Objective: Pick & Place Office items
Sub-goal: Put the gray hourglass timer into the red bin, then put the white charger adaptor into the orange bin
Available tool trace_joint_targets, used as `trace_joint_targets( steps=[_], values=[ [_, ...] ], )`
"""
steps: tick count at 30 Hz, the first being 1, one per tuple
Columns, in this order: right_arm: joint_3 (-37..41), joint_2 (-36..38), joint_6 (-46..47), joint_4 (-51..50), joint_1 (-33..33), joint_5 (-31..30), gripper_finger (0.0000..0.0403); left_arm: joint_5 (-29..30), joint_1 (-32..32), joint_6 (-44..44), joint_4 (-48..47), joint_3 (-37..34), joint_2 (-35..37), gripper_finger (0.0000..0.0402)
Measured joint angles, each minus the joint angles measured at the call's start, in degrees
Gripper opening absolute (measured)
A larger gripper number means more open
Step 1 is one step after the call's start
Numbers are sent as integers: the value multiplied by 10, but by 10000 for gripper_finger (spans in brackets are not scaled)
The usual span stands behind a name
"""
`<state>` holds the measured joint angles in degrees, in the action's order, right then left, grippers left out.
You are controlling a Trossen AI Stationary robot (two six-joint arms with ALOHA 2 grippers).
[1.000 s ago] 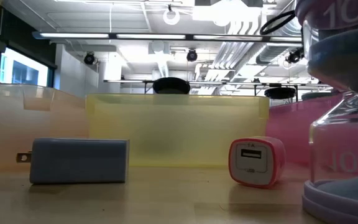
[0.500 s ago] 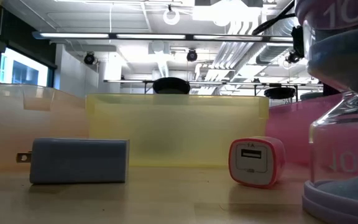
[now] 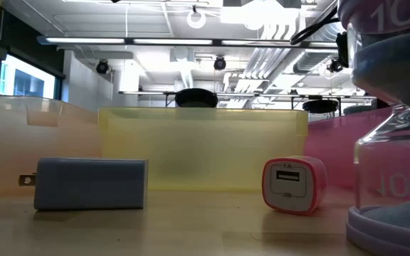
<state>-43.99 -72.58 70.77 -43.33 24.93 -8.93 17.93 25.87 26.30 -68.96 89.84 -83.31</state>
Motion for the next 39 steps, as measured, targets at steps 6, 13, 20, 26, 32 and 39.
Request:
trace_joint_targets(
  steps=[6, 13, 20, 26, 32, 39],
  values=[
    [0, 12, -3, -1, 0, 6, 302, -2, 0, 0, -10, 0, 0, 322],
    [-1, 52, 0, -18, 0, 11, 298, -2, -4, 0, -19, 0, 0, 322],
    [-1, 98, 9, -28, 0, 24, 298, -2, -18, 0, -24, 0, 0, 322],
    [-1, 138, 19, -41, 0, 31, 298, -2, -19, 0, -31, 0, 0, 322],
    [-1, 171, 32, -43, 0, 31, 298, -4, -19, 5, -44, 0, 5, 322],
    [-1, 205, 59, -43, 0, 34, 298, 5, -27, 0, -60, 0, 9, 322]
  ],
)
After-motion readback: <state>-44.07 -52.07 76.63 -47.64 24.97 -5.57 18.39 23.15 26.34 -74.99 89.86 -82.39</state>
